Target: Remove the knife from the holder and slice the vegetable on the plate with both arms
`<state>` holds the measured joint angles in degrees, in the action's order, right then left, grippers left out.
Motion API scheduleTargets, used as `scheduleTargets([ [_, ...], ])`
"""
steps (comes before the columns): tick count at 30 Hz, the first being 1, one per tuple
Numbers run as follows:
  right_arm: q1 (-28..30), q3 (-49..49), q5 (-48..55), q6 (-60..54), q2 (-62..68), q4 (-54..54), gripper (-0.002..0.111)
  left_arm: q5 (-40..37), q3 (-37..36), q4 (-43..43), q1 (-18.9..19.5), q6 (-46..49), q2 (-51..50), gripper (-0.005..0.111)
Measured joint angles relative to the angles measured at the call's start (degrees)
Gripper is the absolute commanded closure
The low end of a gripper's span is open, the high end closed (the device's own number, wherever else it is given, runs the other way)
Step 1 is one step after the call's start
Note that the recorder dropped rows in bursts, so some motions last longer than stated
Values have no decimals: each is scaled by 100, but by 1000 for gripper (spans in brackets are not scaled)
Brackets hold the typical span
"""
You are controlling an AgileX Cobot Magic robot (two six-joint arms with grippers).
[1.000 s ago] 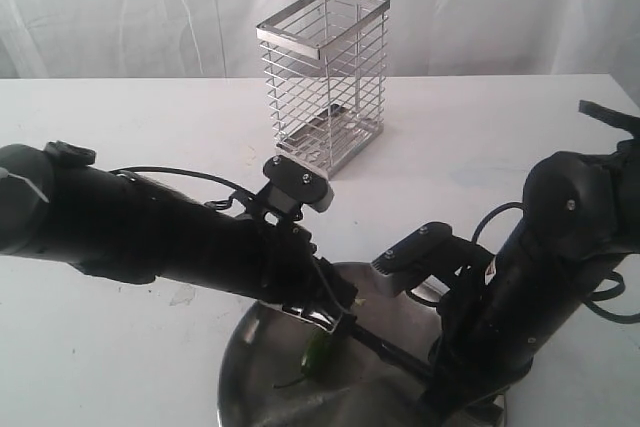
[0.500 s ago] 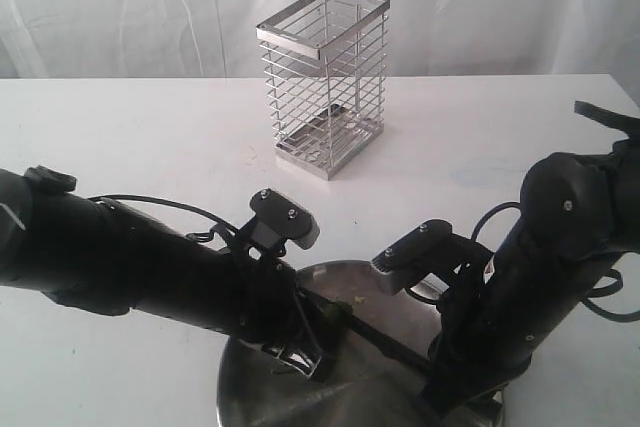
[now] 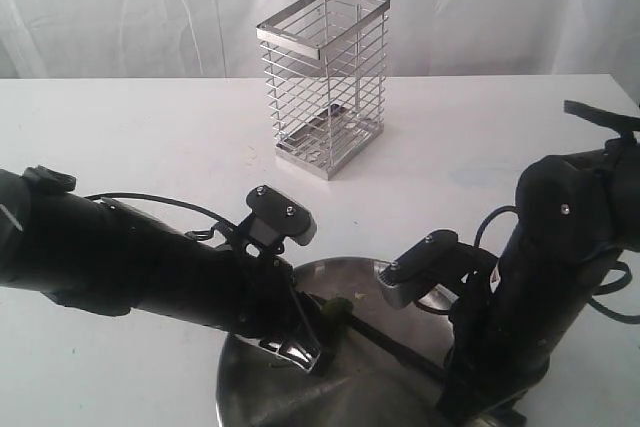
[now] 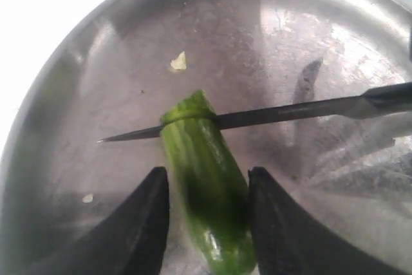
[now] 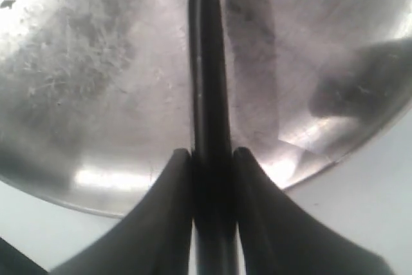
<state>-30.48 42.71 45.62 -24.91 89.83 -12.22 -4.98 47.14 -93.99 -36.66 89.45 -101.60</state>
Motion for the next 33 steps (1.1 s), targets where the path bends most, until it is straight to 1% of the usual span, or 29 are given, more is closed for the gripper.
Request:
scheduleTargets([
  [8,-279,208,227,423,12,530,108,12,0,-69,0,-9,0,62],
  [21,-401,453,397,541,293,687,108,-54,0,-82,0,-9,0,62],
  [26,-415,460,397,541,293,710,108,-65,0,-82,0,-57,69,44],
  [28,-415,460,397,541,293,720,108,-76,0,-82,0,-70,150,42],
  [33,-415,460,374,544,293,720,108,-135,0,-82,0,-70,339,42],
])
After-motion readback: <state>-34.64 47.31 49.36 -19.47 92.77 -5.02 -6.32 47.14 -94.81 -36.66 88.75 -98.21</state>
